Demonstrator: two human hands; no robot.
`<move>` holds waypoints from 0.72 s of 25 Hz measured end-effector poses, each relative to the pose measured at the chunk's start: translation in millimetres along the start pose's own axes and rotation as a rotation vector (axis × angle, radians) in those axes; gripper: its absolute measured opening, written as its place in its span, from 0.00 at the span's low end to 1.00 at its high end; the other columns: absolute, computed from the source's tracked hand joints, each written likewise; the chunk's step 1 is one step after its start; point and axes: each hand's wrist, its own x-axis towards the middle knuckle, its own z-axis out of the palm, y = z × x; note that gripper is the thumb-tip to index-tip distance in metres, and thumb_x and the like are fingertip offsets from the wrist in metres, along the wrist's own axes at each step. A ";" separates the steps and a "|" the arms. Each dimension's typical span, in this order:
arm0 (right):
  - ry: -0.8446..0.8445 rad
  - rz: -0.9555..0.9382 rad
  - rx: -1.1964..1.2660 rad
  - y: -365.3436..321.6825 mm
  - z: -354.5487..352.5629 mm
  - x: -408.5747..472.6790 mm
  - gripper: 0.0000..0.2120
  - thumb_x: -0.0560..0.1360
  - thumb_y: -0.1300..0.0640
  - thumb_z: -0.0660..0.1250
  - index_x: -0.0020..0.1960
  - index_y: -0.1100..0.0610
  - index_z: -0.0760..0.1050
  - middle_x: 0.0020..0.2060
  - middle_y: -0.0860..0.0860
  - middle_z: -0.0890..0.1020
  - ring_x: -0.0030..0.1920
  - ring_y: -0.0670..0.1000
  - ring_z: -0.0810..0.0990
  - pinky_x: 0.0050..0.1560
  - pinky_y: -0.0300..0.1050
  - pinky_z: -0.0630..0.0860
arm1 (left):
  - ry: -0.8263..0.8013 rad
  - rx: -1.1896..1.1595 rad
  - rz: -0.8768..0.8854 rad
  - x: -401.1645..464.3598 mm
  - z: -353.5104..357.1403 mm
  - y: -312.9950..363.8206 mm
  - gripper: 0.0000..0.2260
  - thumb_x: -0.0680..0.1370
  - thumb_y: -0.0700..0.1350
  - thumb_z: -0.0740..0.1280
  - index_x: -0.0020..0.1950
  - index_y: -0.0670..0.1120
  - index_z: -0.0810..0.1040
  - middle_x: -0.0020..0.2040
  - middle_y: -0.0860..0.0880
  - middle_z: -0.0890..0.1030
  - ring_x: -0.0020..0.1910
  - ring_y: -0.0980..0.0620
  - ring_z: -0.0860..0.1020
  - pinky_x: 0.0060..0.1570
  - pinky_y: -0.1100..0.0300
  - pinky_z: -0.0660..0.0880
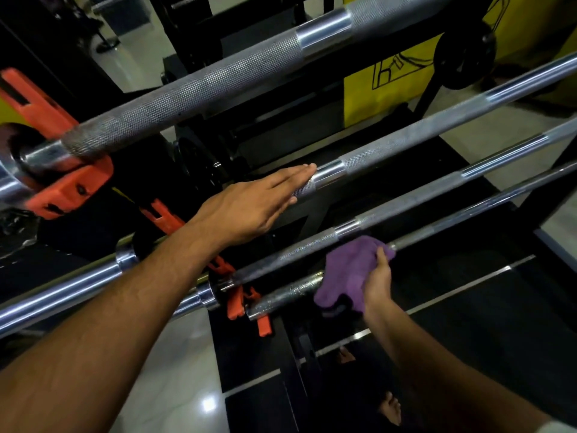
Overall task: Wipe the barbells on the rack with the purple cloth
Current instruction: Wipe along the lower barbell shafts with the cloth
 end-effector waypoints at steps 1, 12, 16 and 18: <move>-0.016 -0.024 0.031 -8.7 12.0 1.2 0.20 0.85 0.45 0.53 0.57 0.58 0.77 0.43 0.52 0.78 0.41 0.48 0.77 0.38 0.38 0.74 | -0.006 0.001 -0.011 -0.1 0.0 0.8 0.25 0.84 0.56 0.46 0.81 0.59 0.44 0.81 0.58 0.55 0.68 0.48 0.75 0.40 0.49 0.83; -0.208 0.025 -0.348 -54.2 -33.6 -20.4 0.21 0.81 0.45 0.62 0.57 0.62 0.80 0.49 0.62 0.85 0.52 0.59 0.82 0.52 0.51 0.77 | -0.009 0.022 -0.159 -3.9 -2.2 9.2 0.24 0.84 0.58 0.46 0.80 0.64 0.45 0.80 0.63 0.56 0.71 0.56 0.71 0.46 0.60 0.76; -0.317 -0.130 -0.532 -71.6 -41.0 -31.2 0.19 0.81 0.47 0.64 0.60 0.61 0.81 0.52 0.61 0.86 0.55 0.60 0.84 0.61 0.54 0.77 | 0.037 0.137 -0.273 -6.4 3.4 15.9 0.24 0.84 0.59 0.47 0.81 0.59 0.53 0.73 0.57 0.70 0.62 0.51 0.78 0.47 0.54 0.78; -0.376 -0.333 -0.728 -78.1 -46.1 -39.2 0.15 0.83 0.48 0.61 0.58 0.56 0.81 0.50 0.55 0.87 0.51 0.51 0.85 0.53 0.44 0.79 | 0.177 0.140 -0.362 -15.8 15.7 30.0 0.23 0.84 0.57 0.51 0.79 0.52 0.64 0.70 0.52 0.75 0.63 0.48 0.78 0.59 0.51 0.76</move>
